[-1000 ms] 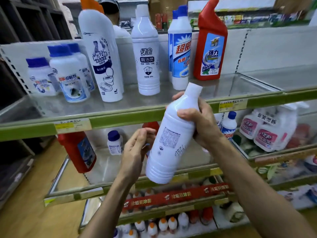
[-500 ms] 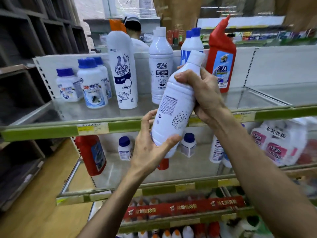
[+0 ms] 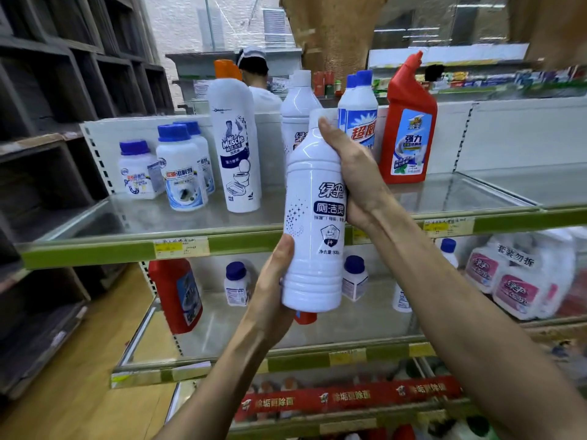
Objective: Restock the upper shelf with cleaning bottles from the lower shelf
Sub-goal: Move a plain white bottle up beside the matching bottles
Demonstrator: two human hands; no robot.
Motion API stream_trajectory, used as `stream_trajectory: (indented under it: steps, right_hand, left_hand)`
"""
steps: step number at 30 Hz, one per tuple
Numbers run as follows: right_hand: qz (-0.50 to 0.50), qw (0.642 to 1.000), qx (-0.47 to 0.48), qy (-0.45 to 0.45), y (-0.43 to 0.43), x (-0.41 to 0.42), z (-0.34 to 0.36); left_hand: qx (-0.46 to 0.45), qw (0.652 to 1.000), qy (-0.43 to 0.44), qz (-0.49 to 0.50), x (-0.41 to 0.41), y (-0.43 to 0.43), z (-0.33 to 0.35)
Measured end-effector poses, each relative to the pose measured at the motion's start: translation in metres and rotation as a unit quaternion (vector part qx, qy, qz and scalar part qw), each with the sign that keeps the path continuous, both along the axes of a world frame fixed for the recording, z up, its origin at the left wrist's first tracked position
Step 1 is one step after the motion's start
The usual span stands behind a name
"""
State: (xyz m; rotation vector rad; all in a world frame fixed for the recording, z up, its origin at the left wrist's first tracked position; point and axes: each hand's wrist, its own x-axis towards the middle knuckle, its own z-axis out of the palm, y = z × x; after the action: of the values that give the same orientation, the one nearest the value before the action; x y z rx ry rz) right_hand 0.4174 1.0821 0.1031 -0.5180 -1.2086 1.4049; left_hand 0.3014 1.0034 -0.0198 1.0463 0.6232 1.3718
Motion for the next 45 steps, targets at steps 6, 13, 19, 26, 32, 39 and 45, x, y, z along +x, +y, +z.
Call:
stream_trajectory:
  steps: [6,13,19,26,32,39,45]
  right_hand:
    - [-0.026,1.0,0.0,-0.008,0.003,-0.002,-0.005]
    - [-0.06,0.997,0.049,-0.006,0.014,0.0,0.027]
    - [-0.148,0.973,0.154,-0.09,0.032,-0.003,0.077]
    - [-0.204,0.948,0.196,-0.149,0.062,-0.012,0.08]
    - [-0.206,0.941,0.216,-0.161,0.071,-0.014,0.068]
    - [-0.194,0.939,0.216,-0.184,0.08,-0.015,0.06]
    - [-0.197,0.938,0.216,-0.183,0.089,-0.016,0.05]
  left_hand:
    - [-0.007,1.0,-0.013,-0.008,-0.002,0.004,-0.007]
    - [0.09,0.97,0.197,0.111,-0.005,0.016,0.032]
    - [0.138,0.933,0.286,0.17,-0.007,0.054,0.09]
    - [0.132,0.934,0.288,0.164,-0.015,0.098,0.101]
    - [0.115,0.927,0.308,0.179,-0.018,0.107,0.095]
    - [0.111,0.92,0.325,0.187,-0.023,0.121,0.086]
    - [0.105,0.911,0.346,0.197,-0.025,0.127,0.077]
